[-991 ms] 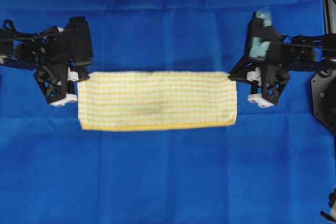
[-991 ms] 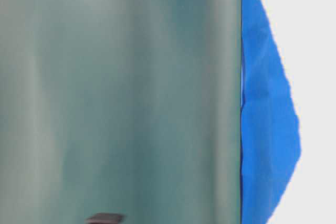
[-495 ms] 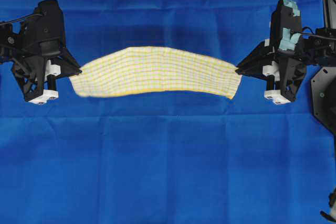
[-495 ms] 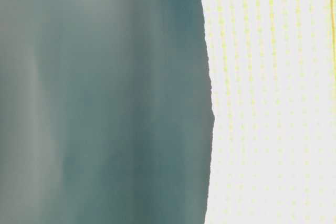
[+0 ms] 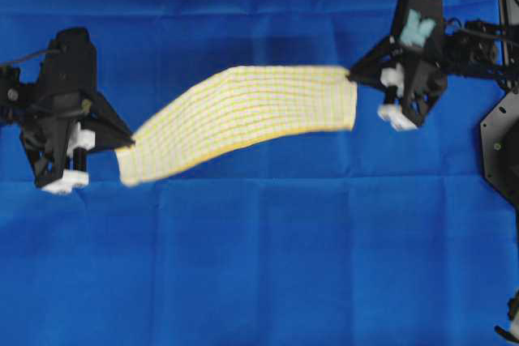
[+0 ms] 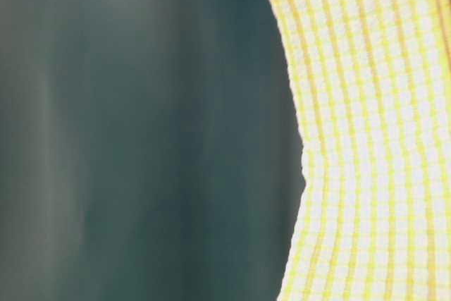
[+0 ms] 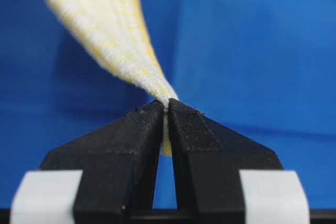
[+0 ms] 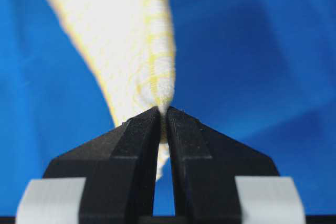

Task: Fold the yellow towel.
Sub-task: 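Lift the strip and rotate it, right gripper up, left gripper down, then lay the strip down vertically, dragging it into place with both grippers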

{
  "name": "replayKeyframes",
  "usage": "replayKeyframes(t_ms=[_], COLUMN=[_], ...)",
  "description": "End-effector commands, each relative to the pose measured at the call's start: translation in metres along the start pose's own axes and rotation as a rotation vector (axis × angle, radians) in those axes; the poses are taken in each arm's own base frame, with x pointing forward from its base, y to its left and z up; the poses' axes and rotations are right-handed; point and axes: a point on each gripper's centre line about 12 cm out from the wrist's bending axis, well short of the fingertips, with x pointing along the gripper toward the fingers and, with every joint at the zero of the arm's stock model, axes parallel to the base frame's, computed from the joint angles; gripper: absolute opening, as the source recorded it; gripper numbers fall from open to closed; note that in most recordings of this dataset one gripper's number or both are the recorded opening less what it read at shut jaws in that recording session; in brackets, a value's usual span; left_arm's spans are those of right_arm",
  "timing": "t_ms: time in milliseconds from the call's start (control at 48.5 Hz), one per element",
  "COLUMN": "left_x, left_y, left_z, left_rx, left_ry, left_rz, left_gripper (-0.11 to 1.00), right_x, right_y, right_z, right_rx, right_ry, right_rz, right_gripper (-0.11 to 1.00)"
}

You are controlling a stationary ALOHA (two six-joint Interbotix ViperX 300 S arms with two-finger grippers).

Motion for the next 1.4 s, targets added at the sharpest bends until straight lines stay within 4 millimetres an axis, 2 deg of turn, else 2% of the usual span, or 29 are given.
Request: replayKeyframes(t_ms=[0, 144, 392, 681, 867, 1218, 1383], left_x=[-0.002, 0.005, 0.027, 0.065, 0.092, 0.136, 0.152], left_y=[-0.011, -0.023, -0.039, -0.06, -0.07, -0.085, -0.088], left_z=[0.008, 0.015, 0.035, 0.065, 0.087, 0.134, 0.145], left_rx=[0.011, 0.026, 0.044, 0.057, 0.06, 0.077, 0.101], left_ry=[-0.05, -0.091, -0.13, -0.169, -0.183, -0.259, -0.288], left_rz=[-0.034, -0.07, -0.1, -0.127, -0.133, -0.142, -0.142], left_gripper=[0.03, 0.03, 0.03, 0.03, 0.03, 0.03, 0.03], right_x=[0.001, 0.007, 0.02, 0.037, 0.043, 0.042, 0.038], right_y=[-0.011, -0.034, -0.065, -0.089, -0.097, -0.106, -0.108], right_z=[0.02, 0.036, 0.064, 0.095, 0.109, 0.108, 0.102], right_rx=[0.021, 0.052, 0.083, 0.074, 0.059, 0.047, 0.048], right_ry=[-0.067, -0.107, -0.155, -0.174, -0.186, -0.175, -0.171], right_rz=[-0.032, -0.097, -0.172, -0.226, -0.244, -0.268, -0.276], right_gripper=[0.04, 0.04, 0.04, 0.04, 0.04, 0.04, 0.04])
